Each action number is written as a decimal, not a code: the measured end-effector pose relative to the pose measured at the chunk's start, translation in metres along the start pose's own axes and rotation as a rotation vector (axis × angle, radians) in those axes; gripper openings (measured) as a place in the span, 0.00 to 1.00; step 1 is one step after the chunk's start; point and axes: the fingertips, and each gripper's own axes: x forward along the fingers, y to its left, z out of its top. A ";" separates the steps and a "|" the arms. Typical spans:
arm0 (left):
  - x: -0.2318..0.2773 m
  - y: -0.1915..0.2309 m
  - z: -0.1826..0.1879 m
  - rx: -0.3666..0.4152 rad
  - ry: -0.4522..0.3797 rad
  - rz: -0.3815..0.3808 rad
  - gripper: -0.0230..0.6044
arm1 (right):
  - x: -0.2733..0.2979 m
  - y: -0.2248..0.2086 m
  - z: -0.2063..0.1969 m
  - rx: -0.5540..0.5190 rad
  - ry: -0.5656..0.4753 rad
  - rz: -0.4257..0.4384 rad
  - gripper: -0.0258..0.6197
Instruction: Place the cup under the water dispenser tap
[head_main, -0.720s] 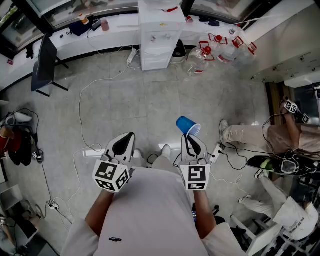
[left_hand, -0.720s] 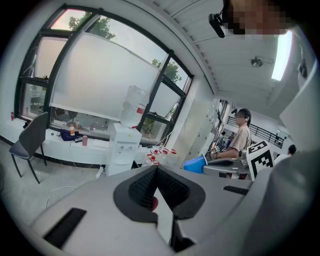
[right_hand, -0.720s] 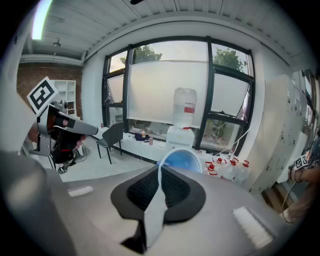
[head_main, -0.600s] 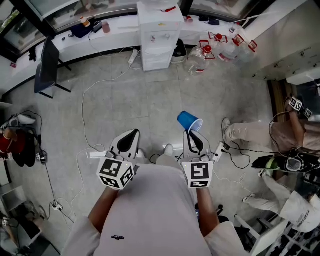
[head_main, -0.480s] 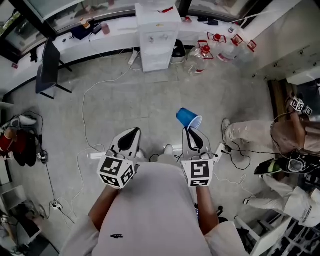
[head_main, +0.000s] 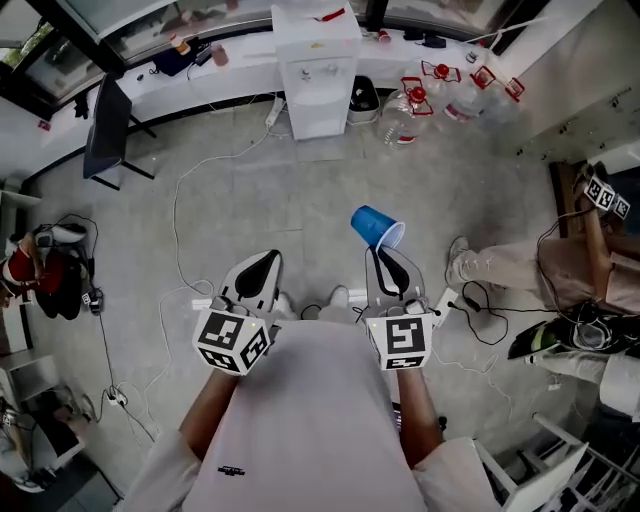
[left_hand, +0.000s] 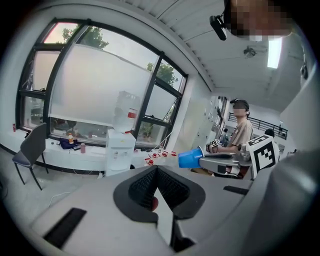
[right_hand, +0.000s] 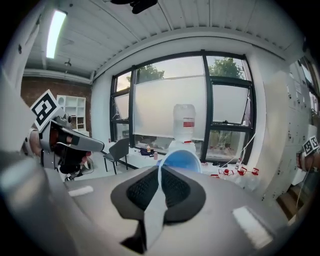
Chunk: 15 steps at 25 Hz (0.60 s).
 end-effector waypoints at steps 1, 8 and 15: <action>0.001 -0.003 0.001 0.001 0.000 0.004 0.04 | -0.001 -0.001 0.000 0.003 -0.001 0.011 0.08; 0.008 -0.024 -0.004 0.014 0.000 0.035 0.04 | -0.011 -0.013 -0.006 -0.012 -0.017 0.043 0.08; 0.017 -0.054 -0.007 0.022 -0.017 0.059 0.04 | -0.037 -0.040 -0.012 -0.007 -0.058 0.066 0.08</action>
